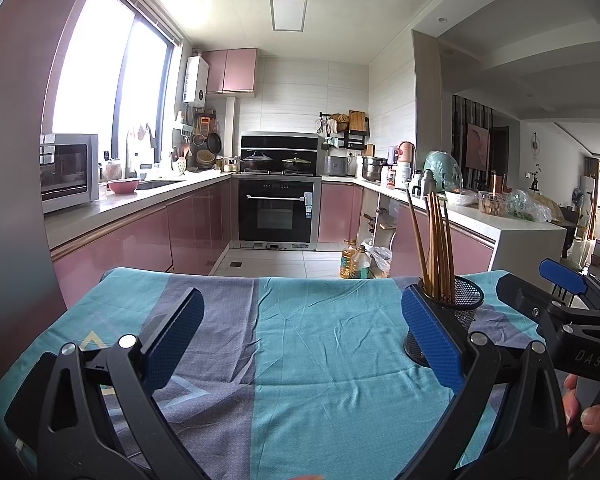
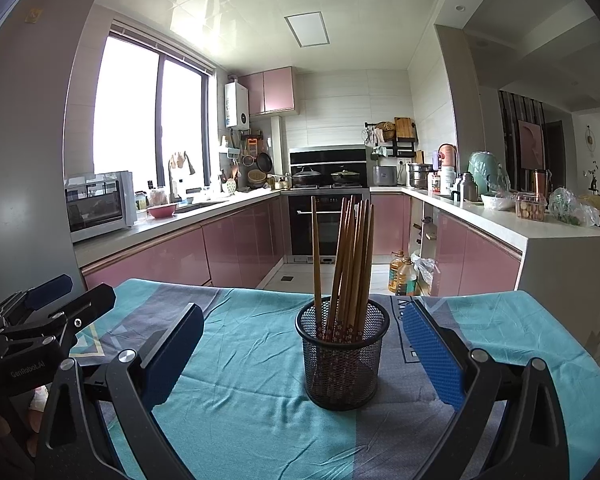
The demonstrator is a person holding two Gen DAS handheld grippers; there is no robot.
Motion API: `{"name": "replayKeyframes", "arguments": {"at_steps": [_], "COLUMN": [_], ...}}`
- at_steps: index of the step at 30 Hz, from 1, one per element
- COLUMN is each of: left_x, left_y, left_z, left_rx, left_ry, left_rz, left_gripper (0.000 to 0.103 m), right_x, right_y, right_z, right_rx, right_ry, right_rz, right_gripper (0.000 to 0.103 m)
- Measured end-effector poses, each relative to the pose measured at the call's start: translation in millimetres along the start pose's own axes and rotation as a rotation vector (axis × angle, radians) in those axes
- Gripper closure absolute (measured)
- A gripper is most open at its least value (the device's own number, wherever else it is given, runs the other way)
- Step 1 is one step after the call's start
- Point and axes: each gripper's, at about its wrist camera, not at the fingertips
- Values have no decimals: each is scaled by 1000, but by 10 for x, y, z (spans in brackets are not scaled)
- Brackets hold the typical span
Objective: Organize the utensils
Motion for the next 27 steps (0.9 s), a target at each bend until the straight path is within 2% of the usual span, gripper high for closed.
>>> {"name": "replayKeyframes", "arguments": {"at_steps": [22,27], "left_x": [-28,73], "left_y": [-80,-90], "left_z": [-45,-92], "left_rx": [17,3], "left_ry": [3,62], "left_rz": [10,-5], "left_gripper": [6,6], "right_x": [25,110], "right_y": [-43,-165], "right_z": [-7,-1], "right_rx": [13,19], "right_ry": [11,48], "right_rz": [-11,-38], "right_gripper": [6,6]}}
Point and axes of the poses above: each gripper's, at about its wrist camera, not at the fingertips, and x roughly the way its jaws point, y to its left, z to its top, and after that the axes turned 15 degrees about x, right-handed
